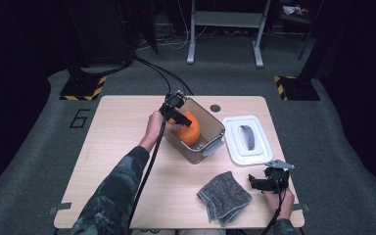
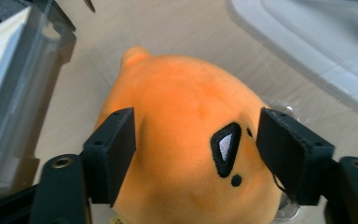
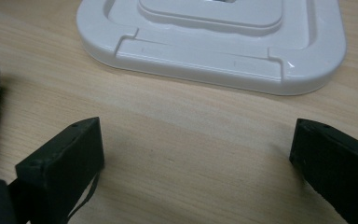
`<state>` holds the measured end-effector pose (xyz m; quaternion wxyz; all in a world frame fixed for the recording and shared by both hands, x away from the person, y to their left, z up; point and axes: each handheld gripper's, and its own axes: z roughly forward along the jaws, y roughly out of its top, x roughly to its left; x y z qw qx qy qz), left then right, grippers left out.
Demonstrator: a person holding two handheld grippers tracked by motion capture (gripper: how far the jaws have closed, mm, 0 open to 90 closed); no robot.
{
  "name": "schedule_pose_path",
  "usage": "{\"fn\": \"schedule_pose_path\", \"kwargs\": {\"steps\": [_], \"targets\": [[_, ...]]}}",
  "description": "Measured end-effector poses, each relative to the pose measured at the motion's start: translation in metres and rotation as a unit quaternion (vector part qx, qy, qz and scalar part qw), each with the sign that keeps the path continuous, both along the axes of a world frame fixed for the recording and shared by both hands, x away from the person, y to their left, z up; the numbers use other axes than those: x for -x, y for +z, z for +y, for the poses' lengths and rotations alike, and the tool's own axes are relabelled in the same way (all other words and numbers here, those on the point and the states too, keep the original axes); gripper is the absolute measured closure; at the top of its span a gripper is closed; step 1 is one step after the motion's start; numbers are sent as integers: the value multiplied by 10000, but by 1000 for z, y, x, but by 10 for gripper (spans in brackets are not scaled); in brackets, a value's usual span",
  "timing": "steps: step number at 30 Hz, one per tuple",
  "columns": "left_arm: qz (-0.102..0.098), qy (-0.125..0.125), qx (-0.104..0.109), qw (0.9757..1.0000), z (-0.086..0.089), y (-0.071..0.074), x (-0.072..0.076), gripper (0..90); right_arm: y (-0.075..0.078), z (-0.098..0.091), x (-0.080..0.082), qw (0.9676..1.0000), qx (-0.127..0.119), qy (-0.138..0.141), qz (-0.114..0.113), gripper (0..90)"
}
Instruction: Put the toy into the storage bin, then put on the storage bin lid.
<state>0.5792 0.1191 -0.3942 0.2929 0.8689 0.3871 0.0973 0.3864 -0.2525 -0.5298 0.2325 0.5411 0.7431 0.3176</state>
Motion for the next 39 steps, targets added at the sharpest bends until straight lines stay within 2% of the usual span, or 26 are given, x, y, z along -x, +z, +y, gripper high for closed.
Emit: {"fn": "schedule_pose_path", "kwargs": {"steps": [4, 5, 7, 8, 10, 13, 15, 16, 20, 29, 35, 39], "targets": [[-75, -16, 200, 9998, 9, 9, 4, 195, 0, 0, 0, 10000, 1, 1, -1, 18], [-175, 36, 270, 9995, 14, 12, 7, 178, 0, 0, 0, 10000, 0, -1, 1, 18], [-247, 58, 372, 9990, 21, 16, 11, 161, 0, 0, 0, 10000, 3, 1, -1, 18], [-294, 128, 468, 9984, 24, 17, 13, 156, 0, 0, 0, 10000, 1, 1, 0, 18], [-307, 117, 528, 9981, 28, 19, 15, 151, 0, 0, 0, 10000, 2, 0, -2, 18], [-494, 151, 688, 9963, 42, 26, 24, 149, 0, 0, 0, 10000, 2, -1, 0, 18], [-537, 155, 701, 9960, 46, 28, 26, 146, 0, 0, 0, 10000, 2, -1, -1, 18], [-652, 172, 759, 9948, 53, 31, 32, 146, 0, 0, 0, 10000, 1, -1, 0, 18], [-766, 174, 869, 9931, 66, 34, 41, 142, 0, 0, 0, 10000, 0, -2, 0, 18], [-976, 314, 1021, 9895, 91, 30, 59, 139, 0, 0, 0, 10000, -11, -26, 11, 18], [-1167, 620, 1144, 9846, 117, 17, 77, 117, 0, 0, 0, 10000, -7, -22, 11, 17], [-1219, 666, 1043, 9848, 127, 9, 84, 111, 0, 0, 0, 10000, 0, -10, 2, 17]]}}
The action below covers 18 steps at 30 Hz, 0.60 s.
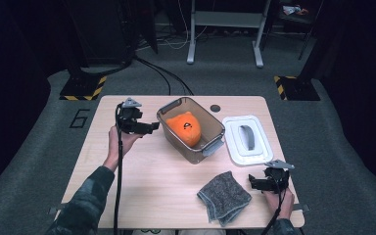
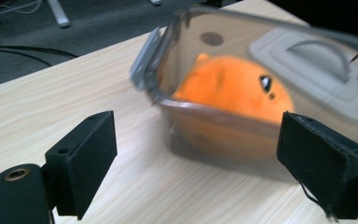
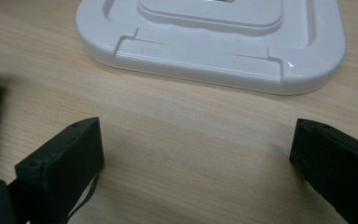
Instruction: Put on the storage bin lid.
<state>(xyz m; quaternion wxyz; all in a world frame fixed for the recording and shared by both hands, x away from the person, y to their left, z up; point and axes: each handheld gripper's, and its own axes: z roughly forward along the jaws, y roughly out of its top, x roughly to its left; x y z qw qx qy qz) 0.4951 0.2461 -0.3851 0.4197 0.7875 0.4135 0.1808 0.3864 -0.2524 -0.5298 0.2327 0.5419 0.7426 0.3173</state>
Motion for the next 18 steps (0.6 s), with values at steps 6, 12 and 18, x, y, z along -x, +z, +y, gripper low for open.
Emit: {"fn": "schedule_pose_path", "kwargs": {"steps": [6, 12, 18], "targets": [[-34, 220, 6, 9998, 20, -26, 16, 91, 0, 0, 0, 10000, -16, -23, 18, 17], [243, 396, 66, 9989, 37, -71, 29, 80, 0, 0, 0, 10000, -11, -13, 8, 17], [439, 586, -12, 9973, 47, -99, 34, 69, 0, 0, 0, 10000, -6, 0, 8, 17]]}}
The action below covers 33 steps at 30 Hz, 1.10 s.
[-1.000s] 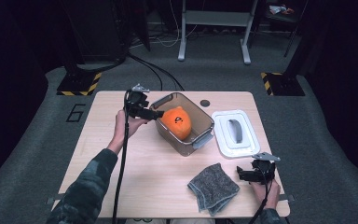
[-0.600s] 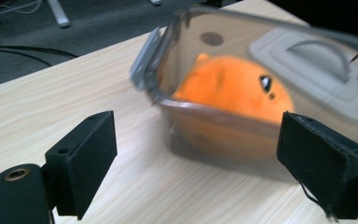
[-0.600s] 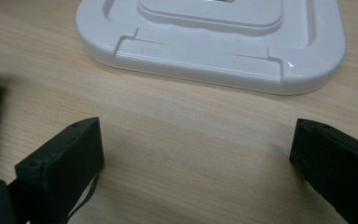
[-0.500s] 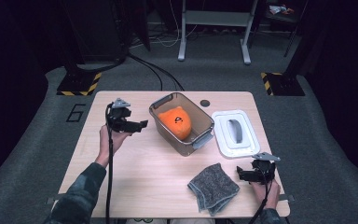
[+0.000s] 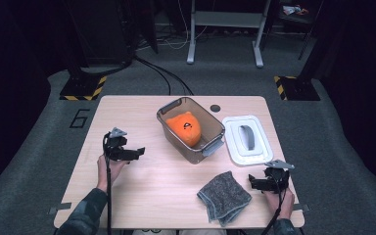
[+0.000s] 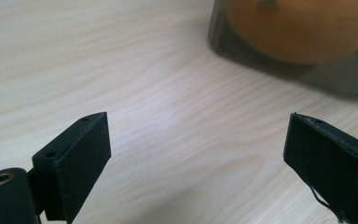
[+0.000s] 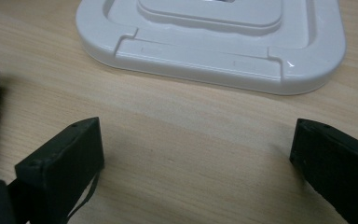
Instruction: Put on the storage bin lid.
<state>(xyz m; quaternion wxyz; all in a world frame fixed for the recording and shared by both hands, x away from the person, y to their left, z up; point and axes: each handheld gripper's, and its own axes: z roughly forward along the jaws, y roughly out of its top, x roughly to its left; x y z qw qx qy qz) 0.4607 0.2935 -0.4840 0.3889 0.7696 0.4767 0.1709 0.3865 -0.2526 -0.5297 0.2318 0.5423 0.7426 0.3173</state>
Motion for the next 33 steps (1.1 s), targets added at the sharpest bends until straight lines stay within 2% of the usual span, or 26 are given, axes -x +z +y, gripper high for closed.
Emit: {"fn": "schedule_pose_path", "kwargs": {"steps": [1, 2, 8, 11, 16, 18, 19, 20, 21, 23, 24, 27, 28, 29, 30, 31, 32, 33], "targets": [[0, 0, 0, 10000, 0, 0, 0, 69, 0, 0, 0, 10000, 0, 0, 0, 17], [56, 42, -45, 10000, 1, -9, 1, 70, 0, 0, 0, 10000, -2, 0, 0, 17], [253, 162, -39, 9995, 7, -36, -1, 64, 0, 0, 0, 10000, -10, 9, 8, 15], [85, 297, -91, 9995, 8, -44, 2, 73, 0, 0, -1, 10000, -8, 15, 11, 15], [-5, 283, -322, 9991, 8, -45, 4, 78, 0, 0, -1, 10000, -5, 12, 10, 16], [-40, 203, -590, 9980, 4, -45, 4, 74, 0, 0, -1, 10000, -6, 19, 10, 19], [-40, 203, -590, 9980, 4, -45, 4, 64, 0, 0, -1, 10000, -16, 30, 12, 25], [-45, -75, -713, 9974, 2, -45, 5, 65, 0, -1, -1, 10000, -28, 44, 6, 35], [-45, -75, -713, 9974, 2, -45, 5, 65, 0, -1, -1, 10000, -28, 44, 6, 35], [-62, -80, -680, 9976, 1, -45, 5, 63, 4, -6, -3, 9996, -261, -5, 95, 41], [-62, -80, -680, 9976, 1, -45, 5, 59, 4, -6, -3, 9996, -261, -5, 95, 41], [-73, -94, -732, 9972, -3, -45, 4, 54, 21, -11, -5, 9995, -305, -24, 28, 41], [-73, -94, -732, 9972, -3, -45, 4, 53, 21, -11, -5, 9995, -305, -24, 28, 41], [-152, -74, -740, 9971, -5, -46, 4, 53, 27, -12, -7, 9997, -237, -33, -19, 41], [-123, -61, -735, 9972, -5, -45, 4, 53, 39, -12, -13, 9996, -284, 20, -15, 44], [-123, -61, -735, 9972, -5, -45, 4, 53, 39, -12, -13, 9996, -284, 20, -15, 44], [-41, -49, -693, 9976, -4, -45, 3, 52, 51, -8, -23, 9998, -203, 66, -3, 47], [-41, -49, -693, 9976, -4, -45, 3, 52, 51, -8, -23, 9998, -203, 66, -3, 47]]}}
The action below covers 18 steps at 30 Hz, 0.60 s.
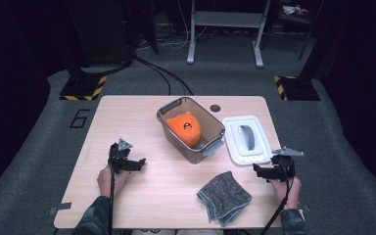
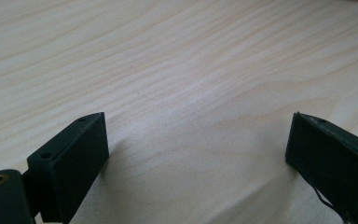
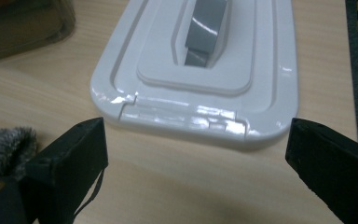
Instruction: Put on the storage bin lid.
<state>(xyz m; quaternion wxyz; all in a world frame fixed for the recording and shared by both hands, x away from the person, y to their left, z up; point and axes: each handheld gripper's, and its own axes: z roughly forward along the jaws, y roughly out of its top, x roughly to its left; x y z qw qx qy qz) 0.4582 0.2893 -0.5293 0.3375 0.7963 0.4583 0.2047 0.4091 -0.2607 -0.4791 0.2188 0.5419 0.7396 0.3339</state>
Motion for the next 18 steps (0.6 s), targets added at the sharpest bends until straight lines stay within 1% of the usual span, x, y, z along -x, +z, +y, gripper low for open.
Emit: {"fn": "schedule_pose_path", "kwargs": {"steps": [1, 2, 3, 4, 5, 6, 7, 8, 9, 10, 11, 12, 13, 14, 15, 16, 17, 18], "targets": [[8, -7, -8, 10000, 0, 0, 0, 52, 3, 1, -4, 10000, 47, 35, 23, 47], [9, -7, -6, 10000, 0, 0, 0, 52, 10, 6, -16, 9999, 82, 67, 71, 48], [10, -10, -10, 10000, 0, 0, 0, 52, 11, 7, -21, 9998, 111, 86, 112, 48], [10, -10, -10, 10000, 0, 0, 0, 52, 11, 7, -21, 9998, 111, 86, 112, 48], [8, -4, -5, 10000, 0, 0, 0, 52, 13, 9, -26, 9999, 101, 95, 94, 55], [9, -3, -7, 10000, 0, 0, 0, 52, 14, 12, -39, 9997, 113, 103, 189, 52], [8, 0, -6, 10000, 0, 0, 0, 52, 14, 12, -44, 9997, 94, 114, 173, 56], [8, 0, -6, 10000, 0, 0, 0, 52, 14, 12, -44, 9997, 94, 114, 173, 56], [-26, 21, 10, 10000, 0, 0, 0, 52, 15, 15, -56, 9996, 62, 68, 283, 57], [-27, 24, 8, 10000, 0, 0, 0, 52, 15, 15, -56, 9996, 62, 68, 283, 57], [-42, 32, 22, 10000, -1, -1, 0, 52, 15, 16, -66, 9996, 31, 94, 279, 72], [-26, 25, 7, 10000, 0, 0, 0, 52, 15, 18, -71, 9993, 19, 72, 360, 79], [-34, 32, 15, 10000, -1, -1, 0, 52, 14, 18, -75, 9993, -22, 68, 364, 104], [-27, 26, 8, 10000, -1, 0, 0, 52, 13, 19, -78, 9995, -34, 38, 322, 137], [-27, 26, 8, 10000, -1, 0, 0, 52, 13, 19, -78, 9995, -34, 38, 322, 137], [-32, 33, 12, 10000, -1, 0, 0, 52, 11, 19, -82, 9994, 6, 64, 334, 133], [-48, 34, 29, 10000, -1, -1, 0, 52, 9, 19, -89, 9989, -142, 37, 452, 144], [-48, 34, 29, 10000, -1, -1, 0, 52, 8, 19, -92, 9988, -97, 23, 476, 147]]}}
